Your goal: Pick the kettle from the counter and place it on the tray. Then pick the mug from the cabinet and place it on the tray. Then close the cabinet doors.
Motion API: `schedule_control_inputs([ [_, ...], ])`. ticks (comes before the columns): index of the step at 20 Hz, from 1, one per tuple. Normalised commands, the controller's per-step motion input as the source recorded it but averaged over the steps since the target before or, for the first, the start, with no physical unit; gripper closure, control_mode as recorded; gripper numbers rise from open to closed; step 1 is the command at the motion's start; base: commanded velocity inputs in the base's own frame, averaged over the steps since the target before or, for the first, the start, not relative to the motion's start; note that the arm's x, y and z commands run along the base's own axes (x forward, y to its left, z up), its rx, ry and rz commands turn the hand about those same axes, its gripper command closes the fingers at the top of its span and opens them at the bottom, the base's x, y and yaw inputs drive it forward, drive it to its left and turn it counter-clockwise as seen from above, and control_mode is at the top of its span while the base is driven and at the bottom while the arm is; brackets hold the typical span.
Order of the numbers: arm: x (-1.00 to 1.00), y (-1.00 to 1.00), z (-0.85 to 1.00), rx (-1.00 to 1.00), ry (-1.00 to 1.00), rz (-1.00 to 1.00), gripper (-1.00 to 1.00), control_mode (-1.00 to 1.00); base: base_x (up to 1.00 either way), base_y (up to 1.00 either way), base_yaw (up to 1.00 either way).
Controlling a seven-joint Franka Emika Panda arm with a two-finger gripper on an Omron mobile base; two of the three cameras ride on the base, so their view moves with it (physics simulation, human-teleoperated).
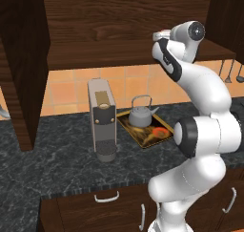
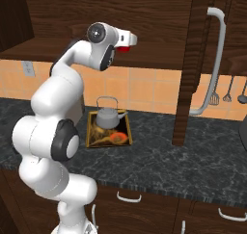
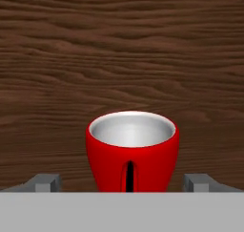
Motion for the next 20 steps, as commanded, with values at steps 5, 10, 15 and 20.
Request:
schedule_control_inputs([
  [5,0.04,-0.04,0.0,0.0,0.0,0.0,1.0,-1.0,0.0,0.0,0.0],
  [10,0.0,-0.02,0.0,0.0,0.0,0.0,1.0,-1.0,0.0,0.0,0.0],
  [15,0.0,0.0,0.0,0.0,0.0,0.0,1.0,-1.0,0.0,0.0,0.0],
  [20,0.0,0.0,0.0,0.0,0.0,0.0,1.0,-1.0,0.0,0.0,0.0],
])
